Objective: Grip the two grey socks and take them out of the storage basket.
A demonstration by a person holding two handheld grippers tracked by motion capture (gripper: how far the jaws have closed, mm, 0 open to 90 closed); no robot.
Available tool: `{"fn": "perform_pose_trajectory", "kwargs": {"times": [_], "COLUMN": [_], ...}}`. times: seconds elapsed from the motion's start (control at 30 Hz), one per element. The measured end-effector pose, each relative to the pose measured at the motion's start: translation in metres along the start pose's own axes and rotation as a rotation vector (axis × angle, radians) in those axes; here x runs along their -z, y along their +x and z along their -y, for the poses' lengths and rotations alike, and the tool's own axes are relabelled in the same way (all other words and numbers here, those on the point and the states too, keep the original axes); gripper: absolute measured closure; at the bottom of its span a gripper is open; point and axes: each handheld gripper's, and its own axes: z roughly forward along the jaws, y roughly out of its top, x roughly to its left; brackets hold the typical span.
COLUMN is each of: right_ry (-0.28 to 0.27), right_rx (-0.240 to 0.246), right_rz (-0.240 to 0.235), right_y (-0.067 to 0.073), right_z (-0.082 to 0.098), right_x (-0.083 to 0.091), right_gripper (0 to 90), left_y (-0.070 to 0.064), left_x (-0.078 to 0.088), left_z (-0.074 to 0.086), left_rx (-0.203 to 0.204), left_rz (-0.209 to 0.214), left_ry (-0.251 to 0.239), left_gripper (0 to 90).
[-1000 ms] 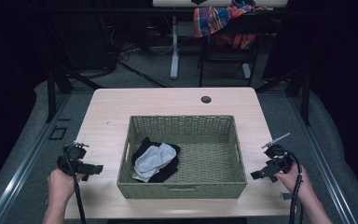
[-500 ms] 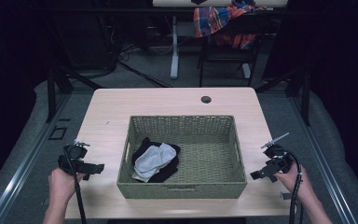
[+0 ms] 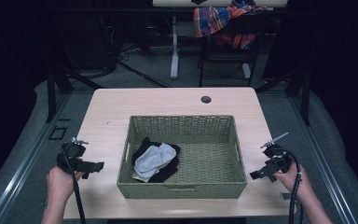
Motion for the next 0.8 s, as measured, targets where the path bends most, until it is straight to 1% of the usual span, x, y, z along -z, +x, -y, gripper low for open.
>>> {"fn": "perform_pose_trajectory", "kwargs": {"times": [0.03,0.07,0.1,0.13,0.23,0.27,0.3,0.37,0.4,0.43,0.47,0.53,0.57,0.6,0.63,0.7,0.73,0.77,0.8], "right_ry": [0.0,-0.015,-0.049,-0.023,-0.021,-0.011,-0.011,-0.012,-0.05,-0.05,-0.035,-0.038,-0.029,-0.029,-0.042,-0.048,-0.043,-0.012,-0.006], "right_rx": [0.001,-0.012,-0.04,-0.015,-0.018,-0.012,-0.012,-0.012,-0.035,-0.035,-0.025,-0.034,-0.023,-0.023,-0.033,-0.038,-0.034,-0.01,-0.006], "right_rz": [0.0,-0.022,-0.023,-0.012,-0.016,-0.03,-0.03,-0.026,-0.019,-0.019,-0.011,-0.028,-0.014,-0.014,-0.02,-0.015,-0.027,-0.012,-0.014], "right_y": [0.0,0.0,0.002,0.0,0.0,0.0,0.0,0.0,0.0,0.0,-0.001,0.0,0.0,0.0,0.001,0.002,0.001,-0.001,-0.001], "right_z": [0.0,0.0,0.001,0.0,0.0,-0.001,-0.001,-0.001,0.0,0.0,0.0,0.0,0.0,0.0,0.0,0.0,0.0,-0.001,-0.001], "right_x": [0.0,0.0,-0.002,0.0,0.0,0.0,0.0,0.001,0.0,0.0,0.001,0.0,0.001,0.001,0.001,0.0,0.001,0.002,0.002], "right_gripper": [1.3,1.3,1.3,1.4,1.4,1.3,1.3,1.4,1.4,1.4,1.4,1.4,1.4,1.4,1.4,1.4,1.4,1.4,1.4], "left_y": [-0.001,-0.001,-0.002,-0.002,-0.004,-0.004,-0.004,-0.004,-0.004,-0.005,-0.005,-0.007,-0.007,-0.008,-0.009,-0.012,-0.015,-0.017,-0.021], "left_x": [0.002,0.003,0.004,0.005,0.008,0.011,0.011,0.013,0.015,0.016,0.018,0.021,0.023,0.026,0.028,0.033,0.036,0.038,0.04], "left_z": [-0.001,-0.002,-0.002,-0.003,-0.004,-0.006,-0.006,-0.007,-0.009,-0.009,-0.01,-0.012,-0.012,-0.013,-0.014,-0.017,-0.019,-0.02,-0.022], "left_rx": [-0.005,-0.007,-0.008,-0.009,-0.014,-0.014,-0.014,-0.01,-0.015,-0.016,-0.023,-0.026,-0.027,-0.03,-0.031,-0.038,-0.042,-0.047,-0.06], "left_rz": [-0.004,-0.01,-0.011,-0.012,-0.01,0.0,0.0,0.018,0.021,0.017,0.017,0.016,0.018,0.022,0.023,0.028,0.027,0.027,0.029], "left_ry": [-0.001,-0.003,-0.005,-0.005,-0.008,-0.022,-0.022,-0.031,-0.025,-0.029,-0.025,-0.035,-0.037,-0.04,-0.047,-0.044,-0.047,-0.049,-0.042], "left_gripper": [0.1,0.1,0.1,0.1,0.1,0.0,0.0,0.0,0.0,0.0,0.0,0.0,0.0,0.0,0.0,0.0,0.0,0.0,0.0]}}
